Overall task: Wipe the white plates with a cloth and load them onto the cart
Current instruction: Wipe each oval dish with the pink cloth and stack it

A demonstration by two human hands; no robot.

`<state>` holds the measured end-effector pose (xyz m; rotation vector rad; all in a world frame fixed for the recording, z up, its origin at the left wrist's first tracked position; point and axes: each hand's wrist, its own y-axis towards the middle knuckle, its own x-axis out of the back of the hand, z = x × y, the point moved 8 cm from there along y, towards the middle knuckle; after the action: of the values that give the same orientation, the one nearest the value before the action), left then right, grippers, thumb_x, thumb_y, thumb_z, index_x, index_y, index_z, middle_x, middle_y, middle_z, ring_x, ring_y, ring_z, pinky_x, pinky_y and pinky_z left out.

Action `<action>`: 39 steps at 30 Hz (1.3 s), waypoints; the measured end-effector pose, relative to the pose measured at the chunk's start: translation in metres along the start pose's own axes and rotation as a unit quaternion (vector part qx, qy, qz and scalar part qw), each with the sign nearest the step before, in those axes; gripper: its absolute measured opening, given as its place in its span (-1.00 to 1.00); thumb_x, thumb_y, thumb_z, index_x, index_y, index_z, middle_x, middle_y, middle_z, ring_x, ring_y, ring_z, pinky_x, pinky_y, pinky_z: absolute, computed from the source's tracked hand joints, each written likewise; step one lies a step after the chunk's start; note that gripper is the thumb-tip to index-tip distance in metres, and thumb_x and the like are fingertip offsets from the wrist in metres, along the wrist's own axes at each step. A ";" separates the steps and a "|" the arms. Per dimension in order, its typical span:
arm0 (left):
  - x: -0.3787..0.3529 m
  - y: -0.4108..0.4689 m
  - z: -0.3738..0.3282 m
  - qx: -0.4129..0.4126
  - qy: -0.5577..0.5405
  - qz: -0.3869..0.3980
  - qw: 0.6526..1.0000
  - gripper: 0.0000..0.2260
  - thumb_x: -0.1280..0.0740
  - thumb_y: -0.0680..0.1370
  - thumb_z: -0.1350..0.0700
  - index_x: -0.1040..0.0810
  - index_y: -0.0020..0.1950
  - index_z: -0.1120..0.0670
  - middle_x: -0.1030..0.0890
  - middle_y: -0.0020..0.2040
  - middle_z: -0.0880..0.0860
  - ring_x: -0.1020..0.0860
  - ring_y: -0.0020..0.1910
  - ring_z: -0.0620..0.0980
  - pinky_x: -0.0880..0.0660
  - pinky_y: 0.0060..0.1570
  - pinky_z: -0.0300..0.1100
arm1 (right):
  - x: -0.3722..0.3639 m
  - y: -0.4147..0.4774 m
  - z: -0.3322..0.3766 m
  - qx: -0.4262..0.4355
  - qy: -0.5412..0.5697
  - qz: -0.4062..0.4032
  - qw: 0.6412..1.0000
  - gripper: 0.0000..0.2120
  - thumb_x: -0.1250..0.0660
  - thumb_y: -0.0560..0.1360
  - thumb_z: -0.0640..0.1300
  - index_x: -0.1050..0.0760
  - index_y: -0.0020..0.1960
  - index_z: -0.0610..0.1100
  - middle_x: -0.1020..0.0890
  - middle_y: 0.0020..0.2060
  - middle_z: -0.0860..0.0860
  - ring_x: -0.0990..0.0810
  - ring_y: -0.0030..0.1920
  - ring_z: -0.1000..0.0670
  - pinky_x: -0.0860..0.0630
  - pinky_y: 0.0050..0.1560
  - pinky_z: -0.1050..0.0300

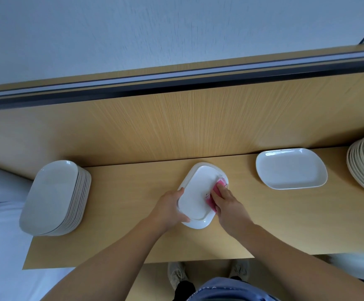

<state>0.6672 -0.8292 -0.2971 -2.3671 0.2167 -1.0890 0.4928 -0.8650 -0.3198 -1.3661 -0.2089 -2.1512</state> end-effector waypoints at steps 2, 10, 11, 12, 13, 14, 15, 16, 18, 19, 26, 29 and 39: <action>0.002 0.002 -0.001 -0.001 0.006 -0.006 1.000 -0.08 -0.58 0.31 0.06 -0.16 0.56 0.07 -0.35 0.45 0.05 -0.31 0.41 0.01 -0.30 0.34 -0.19 | -0.007 -0.009 0.016 0.031 -0.036 0.012 0.999 -0.34 -0.56 0.32 -0.23 -0.44 0.39 -0.19 -0.41 0.40 -0.21 -0.44 0.36 -0.25 -0.60 0.10 -0.01; 0.009 0.007 -0.004 -0.010 0.037 -0.005 0.999 -0.07 -0.57 0.31 0.05 -0.15 0.57 0.02 -0.34 0.44 0.06 -0.31 0.39 0.03 -0.30 0.30 -0.21 | 0.026 -0.013 0.038 0.070 -0.019 0.014 0.997 -0.58 -0.20 0.53 -0.33 -0.49 0.34 -0.07 -0.50 0.30 0.00 -0.51 0.20 -0.09 -0.50 0.14 0.15; 0.010 0.007 -0.005 -0.010 0.034 -0.005 0.999 -0.07 -0.57 0.31 0.06 -0.15 0.57 0.01 -0.33 0.43 0.06 -0.31 0.40 0.02 -0.30 0.28 -0.22 | 0.037 -0.013 0.040 0.076 0.020 -0.002 0.997 -0.58 -0.20 0.52 -0.35 -0.52 0.31 -0.09 -0.54 0.25 0.00 -0.54 0.14 -0.08 -0.51 0.11 0.18; 0.010 0.008 -0.005 -0.010 0.030 -0.005 0.999 -0.07 -0.57 0.31 0.06 -0.14 0.57 0.00 -0.33 0.43 0.06 -0.30 0.40 0.02 -0.29 0.27 -0.24 | 0.044 -0.012 0.043 0.085 0.057 -0.011 0.995 -0.59 -0.20 0.51 -0.37 -0.53 0.29 -0.11 -0.57 0.21 0.01 -0.56 0.09 -0.05 -0.49 0.08 0.25; 0.011 0.008 -0.005 -0.011 0.027 -0.005 1.000 -0.07 -0.57 0.31 0.07 -0.14 0.57 0.00 -0.33 0.42 0.06 -0.30 0.40 0.01 -0.28 0.26 -0.25 | 0.050 -0.012 0.048 0.091 0.097 -0.010 0.991 -0.60 -0.21 0.50 -0.38 -0.54 0.27 -0.13 -0.60 0.15 0.02 -0.55 0.03 0.02 -0.45 0.04 0.35; 0.011 0.008 -0.004 -0.014 0.026 -0.006 1.000 -0.07 -0.57 0.31 0.08 -0.13 0.57 0.00 -0.33 0.42 0.06 -0.30 0.40 0.01 -0.28 0.26 -0.26 | 0.054 -0.011 0.051 0.090 0.136 -0.007 0.987 -0.61 -0.20 0.50 -0.38 -0.54 0.25 -0.13 -0.61 0.06 0.05 -0.53 -0.05 0.12 -0.40 -0.02 0.43; 0.012 0.008 -0.004 -0.017 0.026 -0.006 0.999 -0.07 -0.57 0.31 0.08 -0.13 0.57 0.01 -0.34 0.42 0.06 -0.29 0.40 0.00 -0.28 0.27 -0.25 | 0.055 -0.010 0.051 0.075 0.175 0.003 0.982 -0.64 -0.20 0.50 -0.37 -0.55 0.22 -0.12 -0.61 -0.04 0.11 -0.50 -0.13 0.19 -0.37 -0.09 0.47; 0.012 0.008 -0.005 -0.019 0.027 -0.006 0.999 -0.07 -0.57 0.32 0.08 -0.13 0.57 0.01 -0.33 0.42 0.06 -0.29 0.40 0.01 -0.28 0.28 -0.25 | 0.056 -0.009 0.050 0.056 0.207 0.017 0.977 -0.66 -0.19 0.51 -0.36 -0.55 0.18 -0.10 -0.58 -0.15 0.17 -0.50 -0.19 0.21 -0.38 -0.14 0.45; 0.011 0.008 -0.005 -0.018 0.029 -0.002 0.999 -0.07 -0.57 0.32 0.08 -0.13 0.57 0.03 -0.32 0.42 0.07 -0.28 0.41 0.02 -0.27 0.29 -0.24 | 0.052 -0.007 0.045 0.019 0.237 0.048 0.970 -0.70 -0.18 0.52 -0.34 -0.54 0.15 -0.08 -0.53 -0.24 0.22 -0.51 -0.23 0.18 -0.46 -0.18 0.31; 0.011 0.008 -0.005 -0.018 0.030 -0.002 0.999 -0.07 -0.57 0.32 0.07 -0.13 0.57 0.03 -0.32 0.42 0.08 -0.28 0.41 0.02 -0.26 0.30 -0.24 | 0.051 -0.006 0.042 0.003 0.231 0.053 0.972 -0.71 -0.18 0.52 -0.33 -0.52 0.14 -0.08 -0.54 -0.24 0.20 -0.52 -0.23 0.15 -0.52 -0.17 0.20; 0.008 0.007 -0.005 -0.018 0.024 -0.003 1.000 -0.08 -0.56 0.34 0.07 -0.12 0.57 0.03 -0.30 0.43 0.09 -0.26 0.42 0.03 -0.24 0.32 -0.23 | 0.038 0.012 0.026 0.006 -0.036 0.018 0.999 -0.69 -0.27 0.44 -0.31 -0.46 0.16 -0.10 -0.46 0.10 -0.04 -0.55 -0.20 -0.12 -0.52 -0.25 0.05; 0.008 0.008 -0.004 -0.018 0.015 -0.002 1.000 -0.08 -0.56 0.34 0.08 -0.11 0.58 0.02 -0.29 0.43 0.08 -0.26 0.42 0.02 -0.23 0.31 -0.24 | 0.027 0.010 0.029 0.044 -0.102 0.036 0.993 -0.66 -0.30 0.40 -0.31 -0.50 0.15 -0.09 -0.47 0.12 -0.07 -0.52 -0.12 -0.11 -0.48 -0.21 0.09; 0.010 0.008 -0.005 -0.022 0.014 -0.004 1.000 -0.07 -0.57 0.31 0.07 -0.14 0.57 0.02 -0.35 0.41 0.06 -0.30 0.38 0.00 -0.25 0.25 -0.29 | 0.058 0.006 0.026 -0.104 0.398 0.034 0.911 -0.66 -0.19 0.42 -0.43 -0.49 0.04 -0.06 -0.63 -0.30 -0.05 -0.47 -0.48 -0.02 -0.42 -0.44 0.16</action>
<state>0.6708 -0.8413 -0.2923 -2.3954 0.2444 -1.1317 0.4987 -0.8807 -0.2583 -0.4791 0.3908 -2.5244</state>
